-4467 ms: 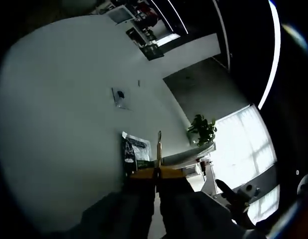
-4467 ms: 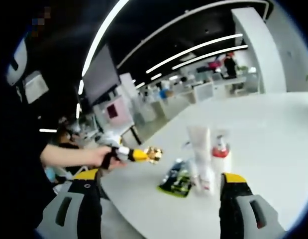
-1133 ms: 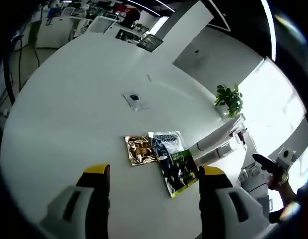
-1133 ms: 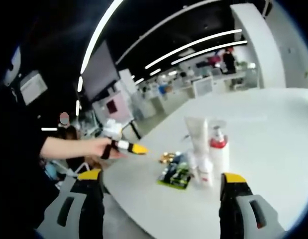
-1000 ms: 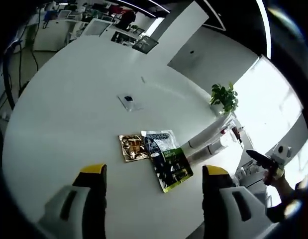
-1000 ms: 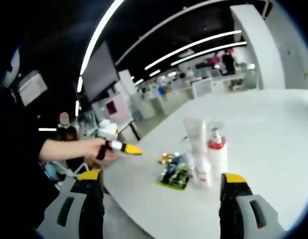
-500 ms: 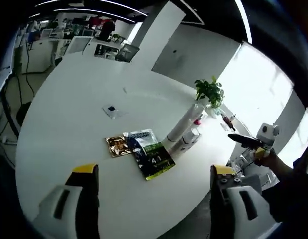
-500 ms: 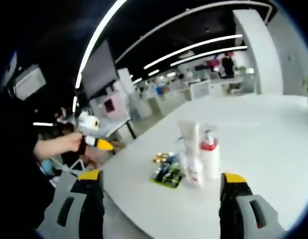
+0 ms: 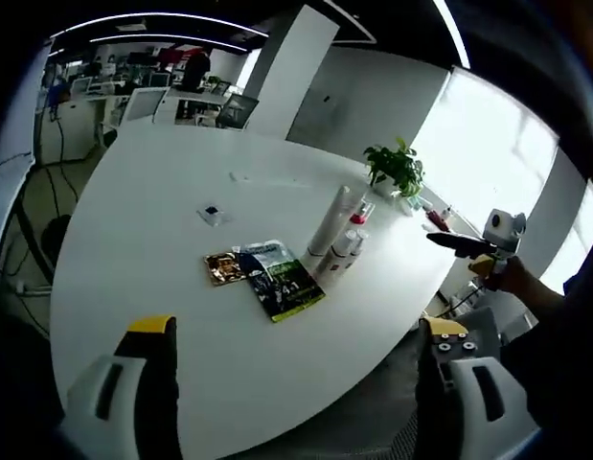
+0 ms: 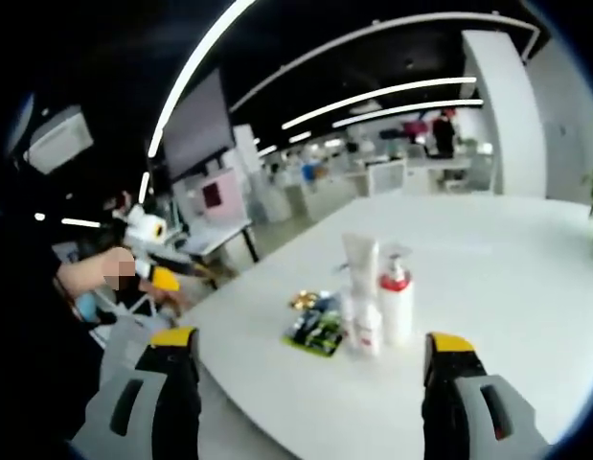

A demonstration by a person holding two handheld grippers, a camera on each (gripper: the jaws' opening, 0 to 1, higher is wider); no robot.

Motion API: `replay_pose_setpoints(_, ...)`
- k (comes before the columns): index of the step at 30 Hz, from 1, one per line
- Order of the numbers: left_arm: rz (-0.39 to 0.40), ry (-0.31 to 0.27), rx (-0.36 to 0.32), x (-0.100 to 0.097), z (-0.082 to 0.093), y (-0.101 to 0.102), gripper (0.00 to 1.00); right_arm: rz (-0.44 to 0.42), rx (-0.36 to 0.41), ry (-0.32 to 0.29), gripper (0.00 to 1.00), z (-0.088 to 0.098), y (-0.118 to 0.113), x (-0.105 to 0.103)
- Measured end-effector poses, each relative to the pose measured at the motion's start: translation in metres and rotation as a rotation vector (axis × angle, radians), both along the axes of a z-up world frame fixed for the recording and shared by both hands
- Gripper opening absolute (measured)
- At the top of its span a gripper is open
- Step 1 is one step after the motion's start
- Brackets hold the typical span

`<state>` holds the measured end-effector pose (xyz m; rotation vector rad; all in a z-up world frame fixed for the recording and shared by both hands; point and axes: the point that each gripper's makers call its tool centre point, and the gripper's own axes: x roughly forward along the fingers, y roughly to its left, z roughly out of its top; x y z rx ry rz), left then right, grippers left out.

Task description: Arrange the skincare products in the storage area until every visible bottle or jar stands upright without overlapping.

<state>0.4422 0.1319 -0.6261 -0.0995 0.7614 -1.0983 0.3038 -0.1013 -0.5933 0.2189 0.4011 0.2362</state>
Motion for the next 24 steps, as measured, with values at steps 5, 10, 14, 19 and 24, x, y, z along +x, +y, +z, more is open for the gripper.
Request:
replay_pose_setpoints(5, 0.066, -0.012, 0.004, 0.001, 0.002, 0.024, 0.99, -0.011, -0.010, -0.002, 0.99, 0.001, -0.003, -0.007)
replay_pose_setpoints(10, 0.112, -0.056, 0.112, 0.003, -0.011, 0.051, 0.99, -0.027, -0.020, 0.005, 0.99, -0.003, -0.005, -0.016)
replay_pose_setpoints(14, 0.127, -0.056, 0.113, -0.002, -0.009, 0.058, 0.99, -0.039, -0.014, 0.015, 0.99, -0.008, -0.010, -0.023)
replay_pose_setpoints(19, 0.146, -0.049, 0.077, 0.001, -0.009, 0.060, 0.99, -0.048, -0.005, 0.020, 0.99, -0.010, -0.012, -0.024)
replay_pose_setpoints(24, 0.142, -0.033, 0.086, 0.002, -0.020, 0.060, 0.99, -0.040, -0.006, 0.015, 0.99, -0.007, -0.010, -0.023)
